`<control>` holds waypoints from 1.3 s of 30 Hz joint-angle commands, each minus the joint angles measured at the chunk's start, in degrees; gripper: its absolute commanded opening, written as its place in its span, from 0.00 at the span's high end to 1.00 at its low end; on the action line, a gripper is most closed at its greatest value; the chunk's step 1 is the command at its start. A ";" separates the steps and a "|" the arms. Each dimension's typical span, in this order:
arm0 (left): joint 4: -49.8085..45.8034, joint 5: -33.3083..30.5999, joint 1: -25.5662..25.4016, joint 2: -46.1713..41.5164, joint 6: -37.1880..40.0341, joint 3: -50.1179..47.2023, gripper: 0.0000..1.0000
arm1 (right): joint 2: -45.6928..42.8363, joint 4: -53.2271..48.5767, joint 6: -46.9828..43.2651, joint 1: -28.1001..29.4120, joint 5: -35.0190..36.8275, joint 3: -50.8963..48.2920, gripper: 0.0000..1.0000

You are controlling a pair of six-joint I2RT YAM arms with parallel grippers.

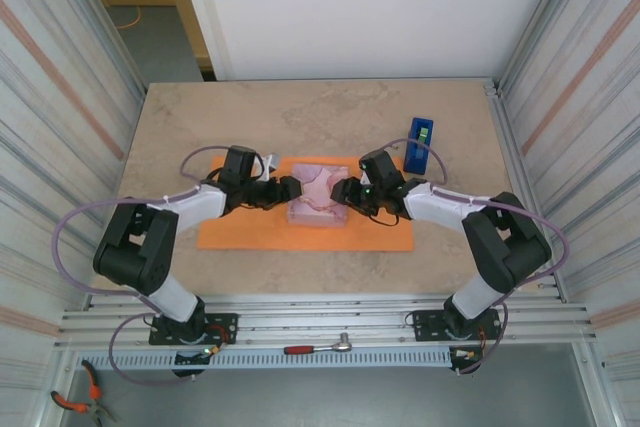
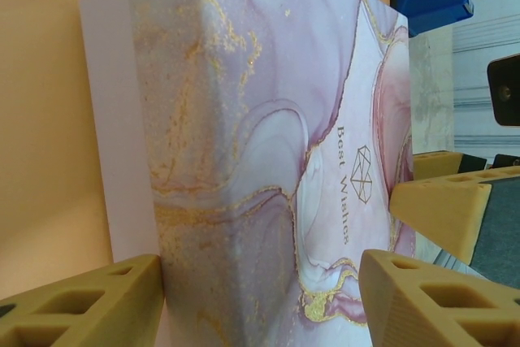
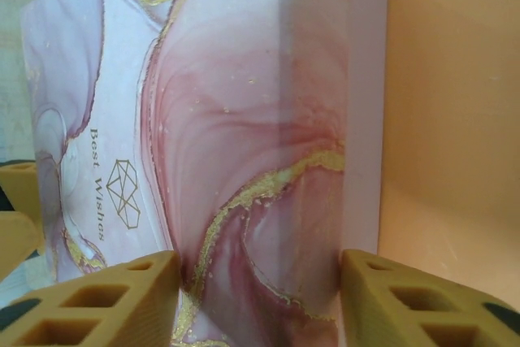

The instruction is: Wrap the gift box in paper

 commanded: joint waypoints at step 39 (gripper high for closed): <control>-1.96 -0.58 1.51 -4.70 2.13 -2.61 0.24 | -3.28 -1.67 -2.09 -2.23 -0.05 1.29 0.23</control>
